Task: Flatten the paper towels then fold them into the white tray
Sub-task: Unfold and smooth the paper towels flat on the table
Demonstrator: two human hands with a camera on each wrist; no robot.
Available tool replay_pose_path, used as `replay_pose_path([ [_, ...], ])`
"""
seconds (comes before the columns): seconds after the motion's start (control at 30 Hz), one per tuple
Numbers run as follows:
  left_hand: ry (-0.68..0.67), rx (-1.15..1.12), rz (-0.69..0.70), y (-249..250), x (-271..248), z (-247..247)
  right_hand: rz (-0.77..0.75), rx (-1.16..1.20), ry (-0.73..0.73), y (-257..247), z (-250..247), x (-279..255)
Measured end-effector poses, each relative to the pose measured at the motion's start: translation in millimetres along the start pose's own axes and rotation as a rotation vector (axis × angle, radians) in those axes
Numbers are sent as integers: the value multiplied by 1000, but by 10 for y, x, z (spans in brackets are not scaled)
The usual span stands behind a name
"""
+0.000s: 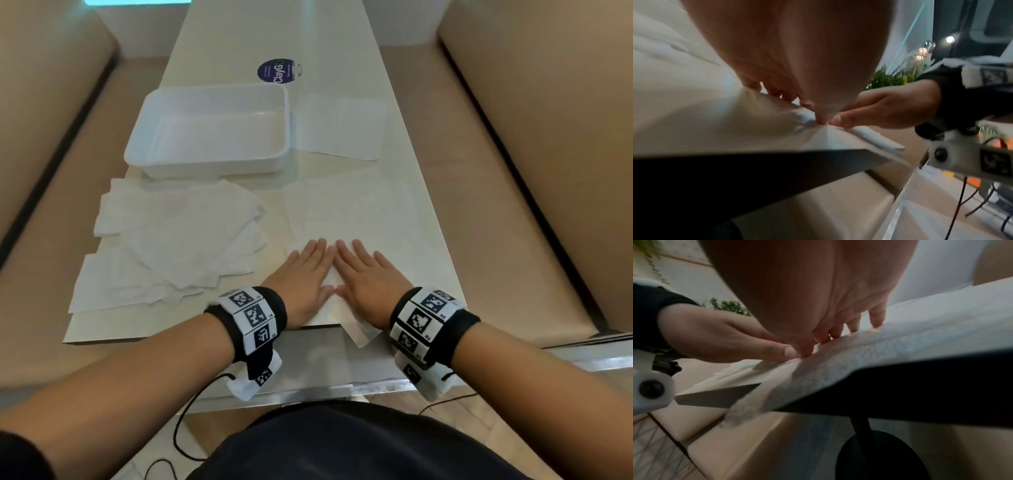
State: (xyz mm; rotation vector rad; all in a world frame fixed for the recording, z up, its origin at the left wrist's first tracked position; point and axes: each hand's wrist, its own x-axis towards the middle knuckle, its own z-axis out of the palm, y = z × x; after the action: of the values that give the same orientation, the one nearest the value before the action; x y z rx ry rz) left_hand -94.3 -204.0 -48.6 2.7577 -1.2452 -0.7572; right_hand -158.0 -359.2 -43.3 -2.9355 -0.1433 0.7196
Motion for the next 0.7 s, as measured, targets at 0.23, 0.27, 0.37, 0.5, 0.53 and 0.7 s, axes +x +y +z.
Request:
replay_pose_path([
  [0.23, -51, 129, -55, -97, -32, 81, 120, 48, -48, 180, 83, -85],
  [0.27, -54, 140, -64, -120, -42, 84, 134, 52, -54, 220, 89, -108],
  [0.37, -63, 163, -90, -196, -96, 83, 161, 66, -68, 346, 103, -192],
  [0.5, -78, 170, -98, -249, -145, 83, 192, 54, -98, 477, 81, -314],
  [0.53, -80, 168, -99, -249, -146, 85, 215, 49, -111, 490, 60, -336],
  [0.7, -79, 132, -110, -243, -125, 114, 257, 5, -60, 247, -189, -257],
])
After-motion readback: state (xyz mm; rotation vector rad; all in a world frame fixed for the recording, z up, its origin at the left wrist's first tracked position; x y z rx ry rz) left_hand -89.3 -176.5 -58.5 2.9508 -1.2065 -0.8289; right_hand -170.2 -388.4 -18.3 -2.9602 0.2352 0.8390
